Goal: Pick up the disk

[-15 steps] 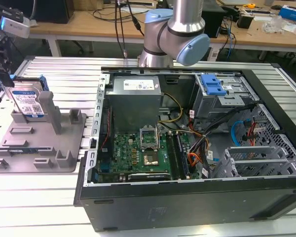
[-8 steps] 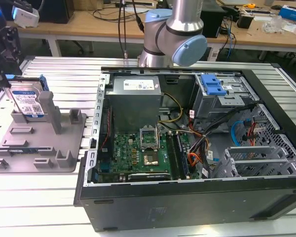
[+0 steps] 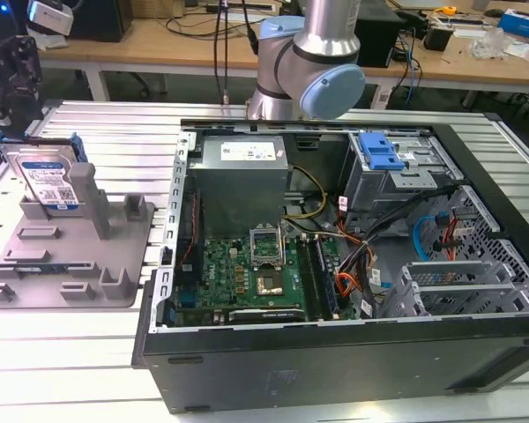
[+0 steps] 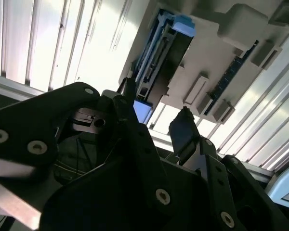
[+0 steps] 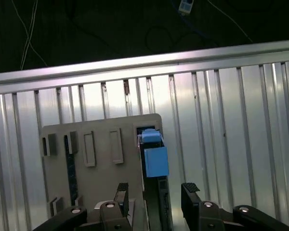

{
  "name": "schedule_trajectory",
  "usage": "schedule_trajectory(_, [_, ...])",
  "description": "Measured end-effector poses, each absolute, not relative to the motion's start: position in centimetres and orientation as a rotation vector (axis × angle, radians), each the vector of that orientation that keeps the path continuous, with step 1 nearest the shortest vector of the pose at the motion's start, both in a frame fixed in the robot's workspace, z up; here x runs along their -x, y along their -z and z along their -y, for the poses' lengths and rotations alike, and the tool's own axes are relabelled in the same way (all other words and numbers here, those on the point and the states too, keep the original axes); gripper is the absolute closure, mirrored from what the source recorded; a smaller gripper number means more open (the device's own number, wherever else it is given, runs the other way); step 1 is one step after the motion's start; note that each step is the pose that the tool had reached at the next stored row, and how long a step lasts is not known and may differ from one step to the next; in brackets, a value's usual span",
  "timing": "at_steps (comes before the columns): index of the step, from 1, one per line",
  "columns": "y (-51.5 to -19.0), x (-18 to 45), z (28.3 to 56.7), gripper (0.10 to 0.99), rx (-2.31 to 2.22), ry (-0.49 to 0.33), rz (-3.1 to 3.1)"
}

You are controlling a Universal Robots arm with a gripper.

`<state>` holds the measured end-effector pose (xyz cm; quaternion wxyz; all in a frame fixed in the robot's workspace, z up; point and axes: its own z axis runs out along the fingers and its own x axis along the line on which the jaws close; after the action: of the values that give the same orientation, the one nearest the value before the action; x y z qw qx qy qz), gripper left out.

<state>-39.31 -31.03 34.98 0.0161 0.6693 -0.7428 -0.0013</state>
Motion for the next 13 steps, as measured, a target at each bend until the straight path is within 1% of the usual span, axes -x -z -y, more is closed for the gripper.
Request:
schedule_trajectory(8, [-34.8, 40.6, 31.0, 0.529, -2.145, -0.003, 2.247])
schedule_trajectory(13, [-34.0, 41.2, 31.0, 0.529, -2.216, -0.004, 2.177])
